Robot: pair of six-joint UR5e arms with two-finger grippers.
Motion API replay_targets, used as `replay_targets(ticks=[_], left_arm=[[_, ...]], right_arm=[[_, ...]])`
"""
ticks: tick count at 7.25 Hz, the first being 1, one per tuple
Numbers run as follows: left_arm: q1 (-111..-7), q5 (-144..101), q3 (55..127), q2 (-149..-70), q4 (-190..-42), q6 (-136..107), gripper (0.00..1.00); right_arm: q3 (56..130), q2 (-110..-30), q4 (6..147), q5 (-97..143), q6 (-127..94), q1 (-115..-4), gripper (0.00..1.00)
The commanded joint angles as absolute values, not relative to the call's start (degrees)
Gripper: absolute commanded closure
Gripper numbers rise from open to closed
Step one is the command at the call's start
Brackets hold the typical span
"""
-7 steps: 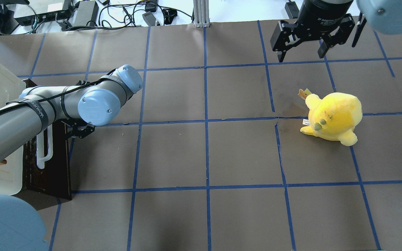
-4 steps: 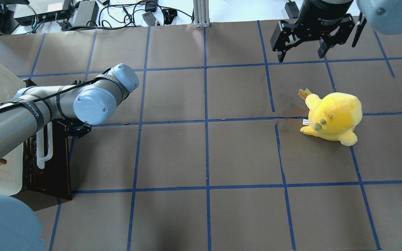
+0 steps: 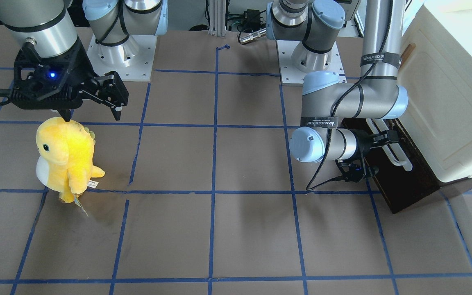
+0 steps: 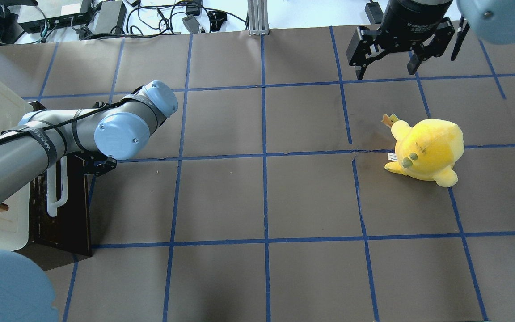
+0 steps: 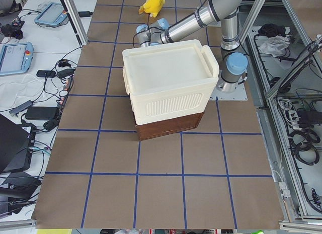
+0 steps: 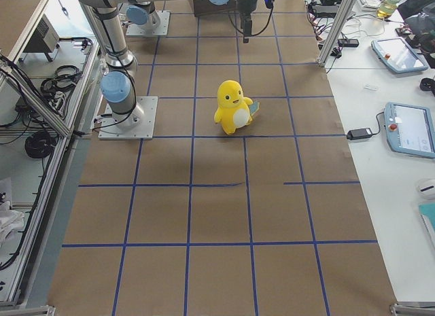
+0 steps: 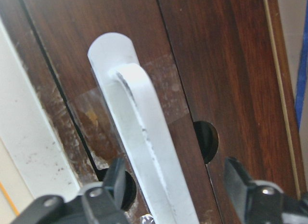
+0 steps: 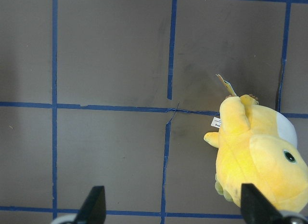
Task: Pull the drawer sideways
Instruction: 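Close the left gripper on the white drawer handle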
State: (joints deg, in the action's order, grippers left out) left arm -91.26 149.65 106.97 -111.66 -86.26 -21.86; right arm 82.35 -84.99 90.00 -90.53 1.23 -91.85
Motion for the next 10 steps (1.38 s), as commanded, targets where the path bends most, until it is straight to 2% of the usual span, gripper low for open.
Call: replay_targets(ticks=[1,4,6,10], left_arm=[[-91.32,149.68,106.96,-111.45,-86.22,-21.88,0.34],[-91.32,149.68,106.96,-111.45,-86.4,-21.97,0.36],[-91.32,149.68,106.96,-111.45,-86.4,-21.97,0.46],[-91.32,149.68,107.05,-111.45,-86.4,-21.97,0.48]], right_arm=[[82.35,-84.99,90.0,-90.53,1.23,-91.85,0.0],[82.35,-84.99,90.0,-90.53,1.23,-91.85,0.0],[82.35,-84.99,90.0,-90.53,1.23,-91.85,0.0],[82.35,-84.99,90.0,-90.53,1.23,-91.85,0.0]])
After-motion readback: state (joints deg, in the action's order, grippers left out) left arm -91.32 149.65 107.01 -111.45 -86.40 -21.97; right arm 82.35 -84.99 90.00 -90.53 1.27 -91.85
